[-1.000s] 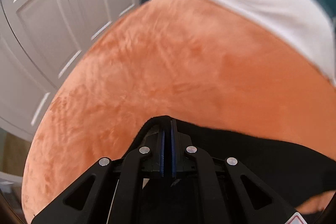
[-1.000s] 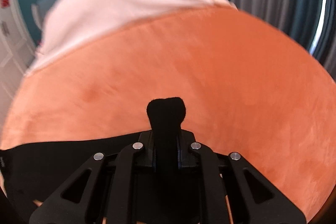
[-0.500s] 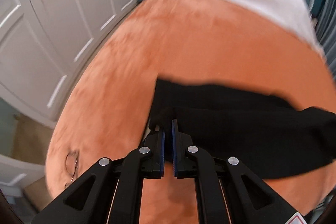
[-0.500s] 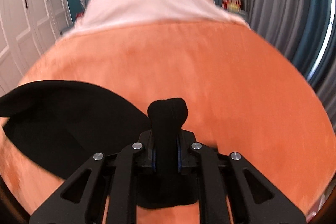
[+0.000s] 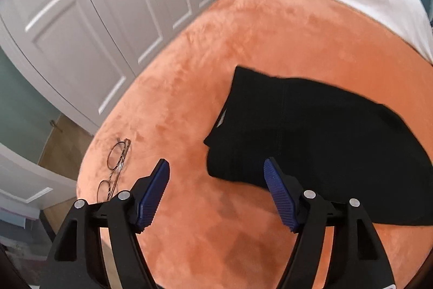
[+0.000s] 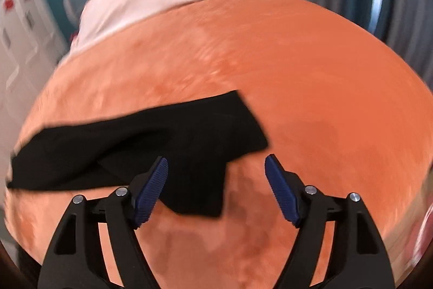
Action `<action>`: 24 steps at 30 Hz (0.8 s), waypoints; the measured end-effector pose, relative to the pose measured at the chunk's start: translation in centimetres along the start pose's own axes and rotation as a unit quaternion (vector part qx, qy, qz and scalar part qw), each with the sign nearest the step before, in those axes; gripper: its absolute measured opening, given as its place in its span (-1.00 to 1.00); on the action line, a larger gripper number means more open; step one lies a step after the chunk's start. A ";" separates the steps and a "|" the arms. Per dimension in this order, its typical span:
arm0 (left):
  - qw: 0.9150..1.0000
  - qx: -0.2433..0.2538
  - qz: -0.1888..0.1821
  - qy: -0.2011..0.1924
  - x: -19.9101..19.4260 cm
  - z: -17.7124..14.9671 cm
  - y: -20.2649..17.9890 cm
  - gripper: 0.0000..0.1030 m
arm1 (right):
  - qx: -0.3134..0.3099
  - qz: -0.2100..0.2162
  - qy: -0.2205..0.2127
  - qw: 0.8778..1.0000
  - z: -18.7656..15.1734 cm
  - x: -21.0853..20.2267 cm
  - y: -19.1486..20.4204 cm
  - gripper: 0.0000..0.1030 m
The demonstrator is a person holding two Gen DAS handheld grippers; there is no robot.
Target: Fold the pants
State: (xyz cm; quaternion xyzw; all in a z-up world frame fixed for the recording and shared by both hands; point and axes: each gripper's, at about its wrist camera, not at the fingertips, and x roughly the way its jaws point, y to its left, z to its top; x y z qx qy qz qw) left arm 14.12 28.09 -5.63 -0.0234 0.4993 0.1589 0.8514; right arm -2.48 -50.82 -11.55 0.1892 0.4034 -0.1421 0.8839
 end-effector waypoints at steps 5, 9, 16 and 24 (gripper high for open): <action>0.997 0.051 -0.034 -0.037 -4.4 -3.2 -6.2 0.35 | 0.171 0.073 -0.010 0.983 0.6 -0.6 -4.5 0.43; 0.992 0.103 -0.070 -0.026 -6.0 -6.2 -13.0 0.36 | 0.122 0.063 0.069 0.988 2.7 5.6 -1.4 0.33; 0.987 0.141 -0.070 -0.031 -7.6 -8.1 -18.6 0.40 | -0.067 0.069 -0.048 0.994 8.1 2.3 6.4 -0.81; 0.985 0.154 -0.076 0.002 -6.1 -10.1 -20.9 0.49 | -0.174 -0.093 -0.003 0.980 -0.1 3.0 -1.0 -0.26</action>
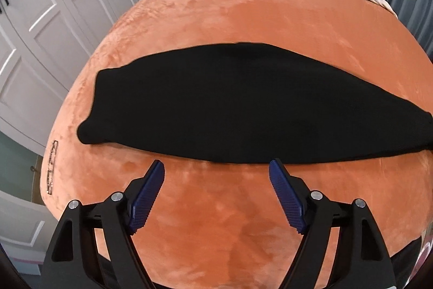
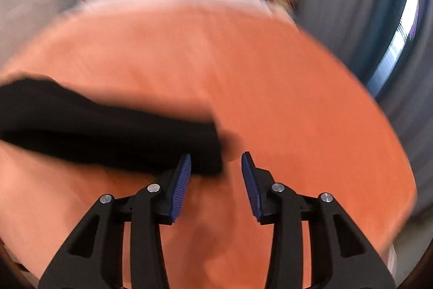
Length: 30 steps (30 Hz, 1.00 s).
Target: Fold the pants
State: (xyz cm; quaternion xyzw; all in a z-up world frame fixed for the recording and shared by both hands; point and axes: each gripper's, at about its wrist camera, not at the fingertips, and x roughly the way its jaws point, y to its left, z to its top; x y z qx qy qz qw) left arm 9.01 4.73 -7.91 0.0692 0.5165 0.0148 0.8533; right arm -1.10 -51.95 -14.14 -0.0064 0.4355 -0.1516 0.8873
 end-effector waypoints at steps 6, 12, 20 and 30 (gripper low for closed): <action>0.999 0.028 -0.018 0.005 0.3 0.1 -3.2 0.49 | 0.197 0.094 -0.007 0.976 -3.3 -3.2 -3.8 -0.21; 0.998 0.048 -0.046 -0.008 -1.3 -0.3 -6.1 0.50 | 0.232 0.109 0.069 0.964 0.9 3.2 -3.0 0.18; 0.998 0.057 -0.005 -0.023 -1.7 0.1 -4.3 0.54 | 0.057 0.003 0.009 0.998 7.7 0.4 1.1 -0.73; 0.999 -0.019 0.011 0.030 2.4 0.0 0.5 0.54 | 0.150 -0.033 0.048 0.987 4.0 2.4 -3.2 -0.37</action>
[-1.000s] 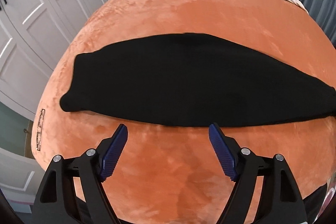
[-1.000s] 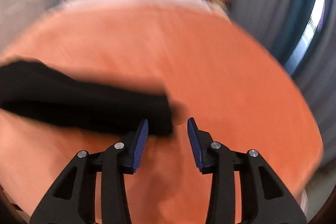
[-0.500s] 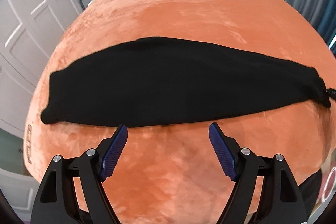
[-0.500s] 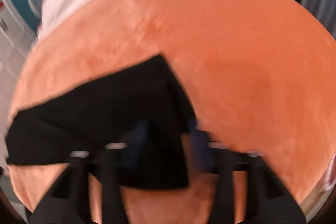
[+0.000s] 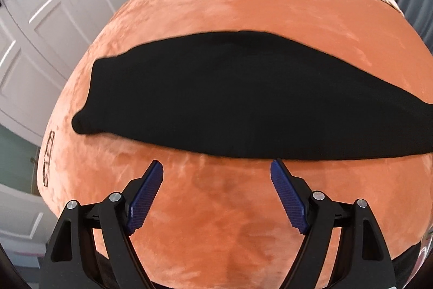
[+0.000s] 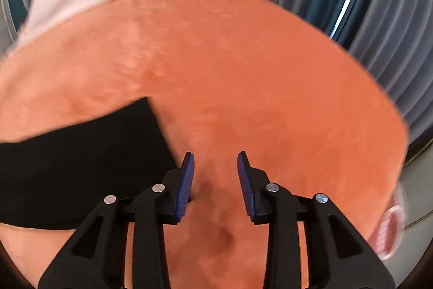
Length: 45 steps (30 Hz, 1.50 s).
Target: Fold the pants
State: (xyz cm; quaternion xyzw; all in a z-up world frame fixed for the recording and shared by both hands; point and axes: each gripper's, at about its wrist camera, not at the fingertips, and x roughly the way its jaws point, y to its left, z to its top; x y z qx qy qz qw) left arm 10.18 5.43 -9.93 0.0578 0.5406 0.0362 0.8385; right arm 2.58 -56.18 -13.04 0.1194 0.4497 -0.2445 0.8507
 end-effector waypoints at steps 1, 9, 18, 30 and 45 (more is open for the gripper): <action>1.000 0.003 0.002 0.006 0.4 -0.1 0.1 0.54 | 0.001 0.013 0.003 1.000 -0.1 -0.3 0.3 -0.37; 1.000 0.013 -0.002 0.001 -0.2 -0.6 -1.5 0.54 | -0.116 -0.003 0.020 0.993 3.3 3.7 6.7 0.04; 1.000 -0.013 -0.012 0.022 2.5 0.4 0.6 0.58 | -0.037 -0.032 0.056 0.997 1.2 3.1 3.3 -0.10; 0.955 -0.295 -0.012 0.028 9.4 2.2 20.6 0.27 | 0.059 0.078 0.054 0.994 -9.5 -6.3 8.9 0.34; 0.954 -0.245 -0.149 0.087 10.0 9.0 25.7 -0.92 | -0.019 0.092 0.038 0.995 -9.6 -11.1 20.9 0.34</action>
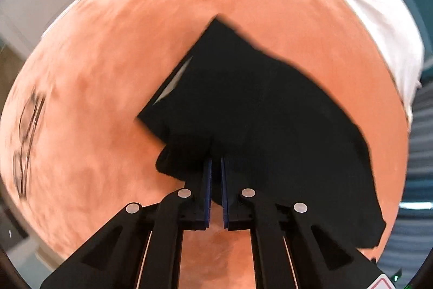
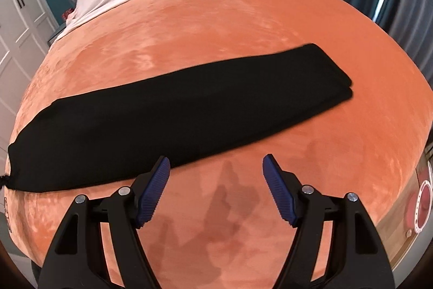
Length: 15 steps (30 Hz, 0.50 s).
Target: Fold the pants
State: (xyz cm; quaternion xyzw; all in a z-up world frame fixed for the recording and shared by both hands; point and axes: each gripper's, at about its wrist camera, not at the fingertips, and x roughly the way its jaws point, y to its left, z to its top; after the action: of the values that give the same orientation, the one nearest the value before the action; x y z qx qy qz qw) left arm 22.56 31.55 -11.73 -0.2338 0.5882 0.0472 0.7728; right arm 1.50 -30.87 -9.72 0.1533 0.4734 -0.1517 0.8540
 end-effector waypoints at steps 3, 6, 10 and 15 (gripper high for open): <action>0.996 0.056 -0.040 -0.063 -3.3 1.3 -1.9 -0.92 | -0.013 0.001 0.001 1.000 -0.2 0.1 1.3 0.34; 0.986 0.093 -0.043 -0.129 -5.5 1.8 -3.2 -0.90 | -0.024 0.005 -0.002 1.000 -0.4 0.0 2.5 0.34; 0.999 0.018 0.033 -0.014 3.5 1.0 3.1 -0.87 | -0.018 0.020 0.006 1.000 -1.1 0.5 3.0 0.36; 0.998 -0.002 0.007 -0.063 1.6 -1.2 2.9 -0.71 | -0.028 0.013 0.024 0.999 -1.9 1.3 2.8 0.38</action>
State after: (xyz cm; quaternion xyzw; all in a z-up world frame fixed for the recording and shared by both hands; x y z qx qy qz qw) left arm 21.02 33.29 -14.38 -0.2276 0.5399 0.0688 0.8075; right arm 1.88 -27.71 -11.49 0.1393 0.4956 -0.1233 0.8484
